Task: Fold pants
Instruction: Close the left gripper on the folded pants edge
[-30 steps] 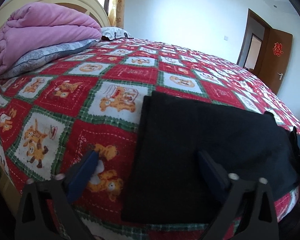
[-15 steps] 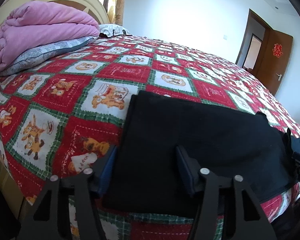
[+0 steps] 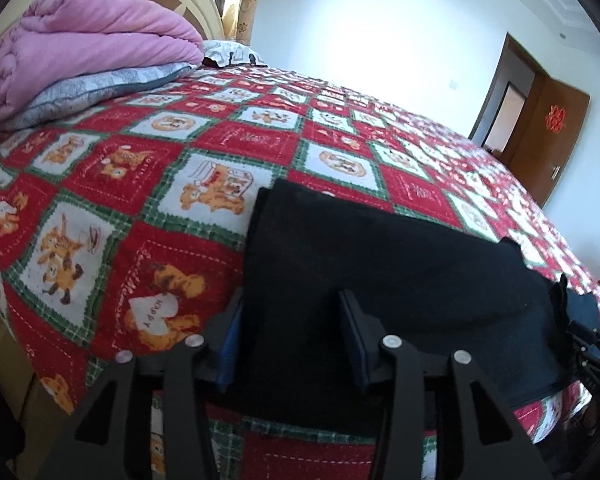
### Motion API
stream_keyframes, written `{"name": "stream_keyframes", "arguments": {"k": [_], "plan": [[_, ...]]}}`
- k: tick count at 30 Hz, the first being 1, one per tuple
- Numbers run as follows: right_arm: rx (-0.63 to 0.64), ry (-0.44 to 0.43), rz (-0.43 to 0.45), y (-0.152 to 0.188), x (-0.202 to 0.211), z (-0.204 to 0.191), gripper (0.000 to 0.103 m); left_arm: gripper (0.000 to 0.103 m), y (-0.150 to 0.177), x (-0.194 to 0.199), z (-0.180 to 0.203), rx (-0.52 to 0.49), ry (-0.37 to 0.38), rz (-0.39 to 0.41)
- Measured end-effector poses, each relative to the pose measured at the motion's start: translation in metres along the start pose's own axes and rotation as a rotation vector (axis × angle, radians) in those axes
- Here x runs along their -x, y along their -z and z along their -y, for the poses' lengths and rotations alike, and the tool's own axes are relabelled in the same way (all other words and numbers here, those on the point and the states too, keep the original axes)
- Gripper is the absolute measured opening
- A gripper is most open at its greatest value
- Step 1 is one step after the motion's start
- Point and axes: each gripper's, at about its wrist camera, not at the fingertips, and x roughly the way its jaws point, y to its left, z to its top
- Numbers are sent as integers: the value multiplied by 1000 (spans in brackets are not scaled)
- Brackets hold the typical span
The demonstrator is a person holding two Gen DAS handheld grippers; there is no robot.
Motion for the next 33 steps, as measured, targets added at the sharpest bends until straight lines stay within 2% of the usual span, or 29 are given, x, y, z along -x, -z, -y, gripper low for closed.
{"name": "stream_keyframes", "arguments": {"k": [3, 6, 8, 14, 19, 26, 28, 33], "plan": [[1, 1, 2, 0, 0, -1, 31, 31, -2, 2, -1, -10, 24, -7], [-1, 1, 5, 0, 0, 0, 31, 22, -4, 5, 1, -2, 35, -7], [-5, -2, 7, 1, 1, 0, 31, 20, -4, 7, 7, -10, 29, -7], [-24, -15, 8, 2, 0, 5, 33, 19, -12, 17, 7, 44, 82, -3], [-85, -59, -7, 0, 0, 16, 36, 19, -18, 22, 9, 55, 105, 0], [-99, -81, -8, -2, 7, 21, 37, 19, -26, 33, 18, 46, 143, 22], [-106, -92, -1, -3, 12, 25, 50, 19, -30, 38, 22, 44, 161, 34], [-119, -93, -5, -6, 22, 37, 51, 19, -36, 48, 32, 26, 195, 56]]}}
